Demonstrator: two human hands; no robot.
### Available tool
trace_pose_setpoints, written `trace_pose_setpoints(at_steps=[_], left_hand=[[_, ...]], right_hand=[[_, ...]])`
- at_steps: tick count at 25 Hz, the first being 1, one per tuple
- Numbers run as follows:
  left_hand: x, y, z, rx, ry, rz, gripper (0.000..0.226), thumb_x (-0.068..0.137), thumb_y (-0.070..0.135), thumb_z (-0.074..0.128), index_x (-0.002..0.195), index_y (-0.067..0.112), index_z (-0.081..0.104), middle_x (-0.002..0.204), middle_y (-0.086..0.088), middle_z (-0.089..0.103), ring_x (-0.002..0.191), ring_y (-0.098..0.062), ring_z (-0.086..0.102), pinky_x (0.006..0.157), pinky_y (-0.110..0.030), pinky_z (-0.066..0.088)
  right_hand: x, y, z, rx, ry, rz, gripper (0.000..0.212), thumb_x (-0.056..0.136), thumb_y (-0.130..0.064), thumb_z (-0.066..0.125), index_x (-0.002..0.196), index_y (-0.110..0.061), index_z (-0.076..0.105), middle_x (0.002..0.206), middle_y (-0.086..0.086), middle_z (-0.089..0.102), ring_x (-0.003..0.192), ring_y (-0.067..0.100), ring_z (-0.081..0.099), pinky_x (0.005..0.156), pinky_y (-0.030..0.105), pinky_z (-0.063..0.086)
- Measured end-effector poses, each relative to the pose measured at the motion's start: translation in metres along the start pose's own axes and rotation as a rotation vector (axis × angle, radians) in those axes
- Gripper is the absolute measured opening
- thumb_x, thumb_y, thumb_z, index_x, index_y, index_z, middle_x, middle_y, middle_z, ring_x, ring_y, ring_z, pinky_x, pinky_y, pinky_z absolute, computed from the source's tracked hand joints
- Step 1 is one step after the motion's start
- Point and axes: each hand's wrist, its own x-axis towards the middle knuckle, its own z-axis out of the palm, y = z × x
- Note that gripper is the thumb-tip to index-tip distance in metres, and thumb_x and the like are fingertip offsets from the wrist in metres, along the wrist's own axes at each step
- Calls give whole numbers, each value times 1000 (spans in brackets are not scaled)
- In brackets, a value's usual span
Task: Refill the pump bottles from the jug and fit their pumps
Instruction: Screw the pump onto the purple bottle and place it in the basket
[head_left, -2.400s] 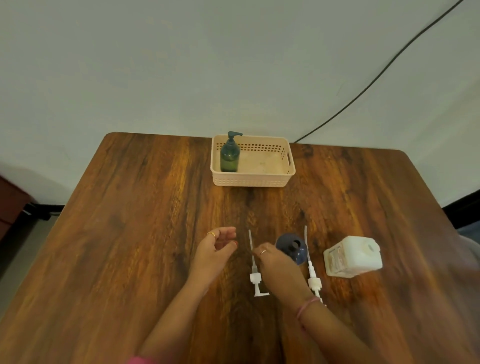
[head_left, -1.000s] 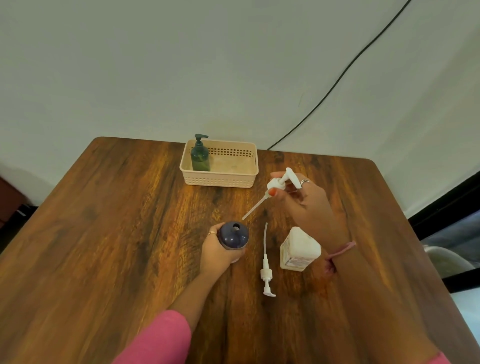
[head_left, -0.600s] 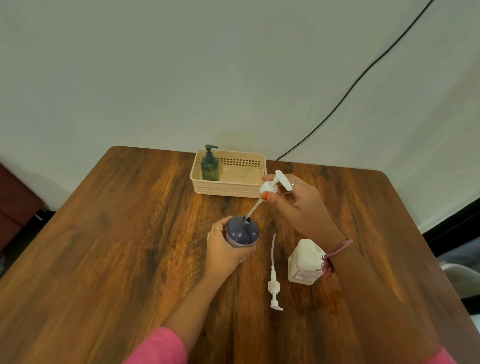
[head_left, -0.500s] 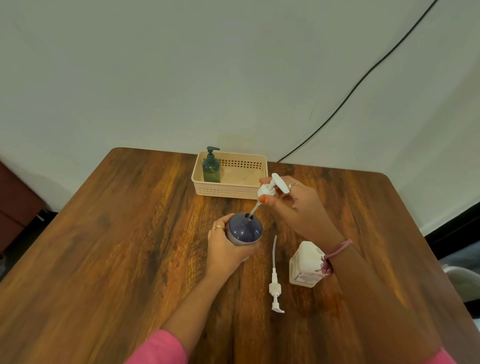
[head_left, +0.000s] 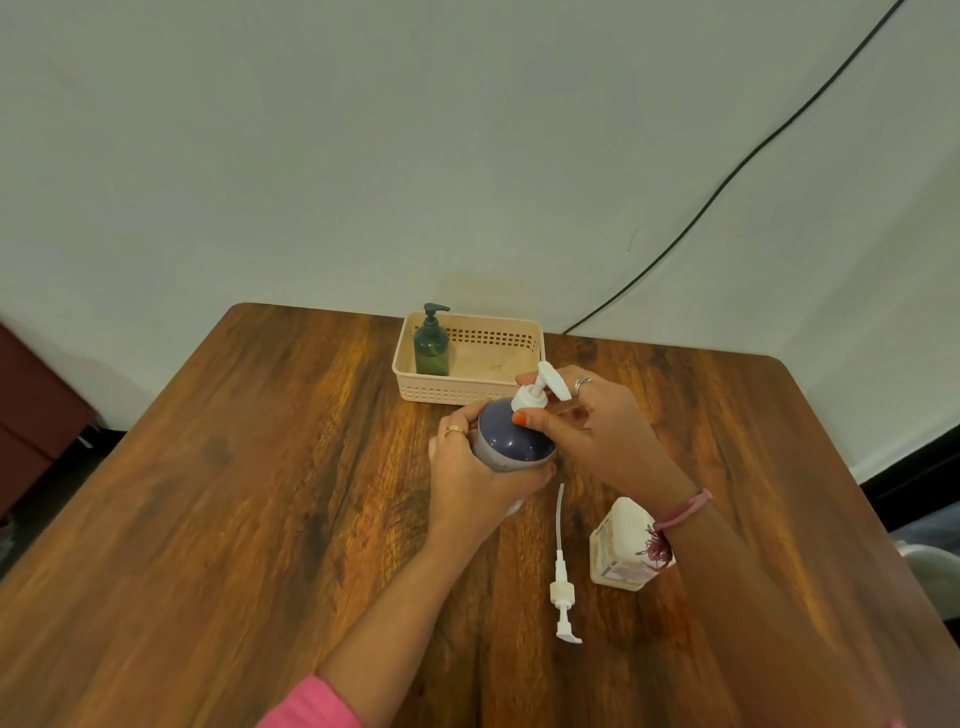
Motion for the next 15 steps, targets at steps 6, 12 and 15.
trace_pose_setpoints(at_steps=[6, 12, 15], left_hand=[[-1, 7, -5, 20, -23, -8, 90, 53, 35, 91, 128, 26, 44, 123, 9, 54, 112, -12, 53, 66, -3, 43], [0, 13, -16, 14, -56, 56, 88, 49, 46, 85, 125, 30, 44, 120, 11, 55, 109, -8, 55, 69, -3, 46], [3, 12, -20, -24, -45, 78, 81, 50, 36, 90, 120, 35, 47, 119, 9, 57, 110, -10, 58, 75, -9, 51]], right_hand=[[5, -8, 7, 28, -41, 217, 48, 72, -39, 76, 109, -15, 57, 95, -11, 58, 83, 3, 59, 74, 3, 45], [5, -13, -1, 454, -285, 326, 36, 82, -28, 68, 118, -26, 61, 114, -8, 66, 106, 2, 61, 87, 18, 51], [4, -24, 21, 365, 41, 399, 43, 71, -37, 78, 103, -11, 68, 97, -1, 73, 91, 11, 69, 79, 28, 58]])
